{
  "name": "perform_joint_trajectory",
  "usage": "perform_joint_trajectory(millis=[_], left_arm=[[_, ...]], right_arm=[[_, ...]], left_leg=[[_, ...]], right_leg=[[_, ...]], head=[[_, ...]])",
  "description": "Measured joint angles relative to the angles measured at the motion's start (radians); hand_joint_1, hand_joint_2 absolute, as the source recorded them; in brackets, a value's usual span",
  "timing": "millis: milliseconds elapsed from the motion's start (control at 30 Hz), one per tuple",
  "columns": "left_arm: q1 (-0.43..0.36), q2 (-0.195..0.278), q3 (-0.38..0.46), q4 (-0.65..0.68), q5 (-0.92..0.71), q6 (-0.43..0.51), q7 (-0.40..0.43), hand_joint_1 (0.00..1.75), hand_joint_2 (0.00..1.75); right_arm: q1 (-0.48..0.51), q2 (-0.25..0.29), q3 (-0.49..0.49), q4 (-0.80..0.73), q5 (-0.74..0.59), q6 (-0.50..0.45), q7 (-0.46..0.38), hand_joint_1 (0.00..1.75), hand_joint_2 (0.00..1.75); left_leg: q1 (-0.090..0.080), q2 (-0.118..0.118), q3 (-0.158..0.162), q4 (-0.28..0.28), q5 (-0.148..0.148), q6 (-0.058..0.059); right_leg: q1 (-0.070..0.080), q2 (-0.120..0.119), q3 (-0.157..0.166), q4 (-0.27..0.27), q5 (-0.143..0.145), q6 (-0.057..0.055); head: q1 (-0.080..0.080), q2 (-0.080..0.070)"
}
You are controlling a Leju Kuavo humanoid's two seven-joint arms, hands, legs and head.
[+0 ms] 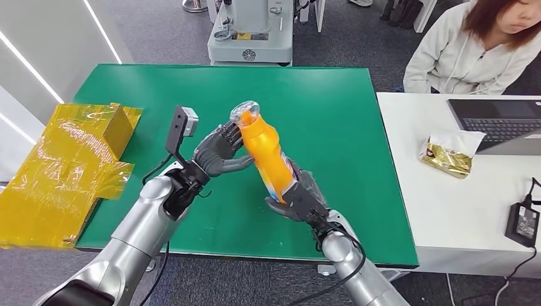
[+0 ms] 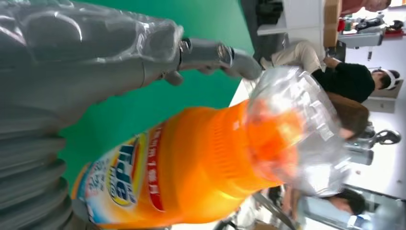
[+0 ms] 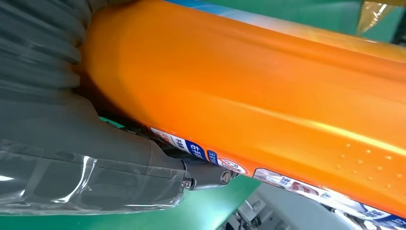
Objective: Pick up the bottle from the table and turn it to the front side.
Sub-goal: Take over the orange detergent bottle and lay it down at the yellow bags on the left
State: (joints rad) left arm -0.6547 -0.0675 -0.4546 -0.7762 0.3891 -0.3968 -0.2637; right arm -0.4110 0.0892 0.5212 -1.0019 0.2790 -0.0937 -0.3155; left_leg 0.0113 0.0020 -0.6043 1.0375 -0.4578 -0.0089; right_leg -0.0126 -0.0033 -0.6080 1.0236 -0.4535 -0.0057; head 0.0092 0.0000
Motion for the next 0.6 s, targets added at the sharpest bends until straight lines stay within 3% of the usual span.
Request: perform_joint_trajectory(millis=[233, 600], left_arm=[[-0.019, -0.008, -0.045, 0.003, -0.124, 0.085, -0.061, 0.0, 1.75], [-0.056, -0.009, -0.037, 0.022, 0.015, -0.037, 0.026, 0.0, 1.75]], right_arm=[[-0.006, -0.001, 0.001, -0.01, 0.0, 0.0, -0.001, 1.75, 1.75], [-0.053, 0.005, 0.035, 0.054, -0.013, 0.017, -0.014, 1.75, 1.75]], left_leg=[[0.0, 0.0, 0.0, 0.0, 0.0, 0.0], [0.0, 0.0, 0.0, 0.0, 0.0, 0.0]], right_leg=[[0.0, 0.0, 0.0, 0.0, 0.0, 0.0], [0.0, 0.0, 0.0, 0.0, 0.0, 0.0]], head=[[0.0, 0.0], [0.0, 0.0]])
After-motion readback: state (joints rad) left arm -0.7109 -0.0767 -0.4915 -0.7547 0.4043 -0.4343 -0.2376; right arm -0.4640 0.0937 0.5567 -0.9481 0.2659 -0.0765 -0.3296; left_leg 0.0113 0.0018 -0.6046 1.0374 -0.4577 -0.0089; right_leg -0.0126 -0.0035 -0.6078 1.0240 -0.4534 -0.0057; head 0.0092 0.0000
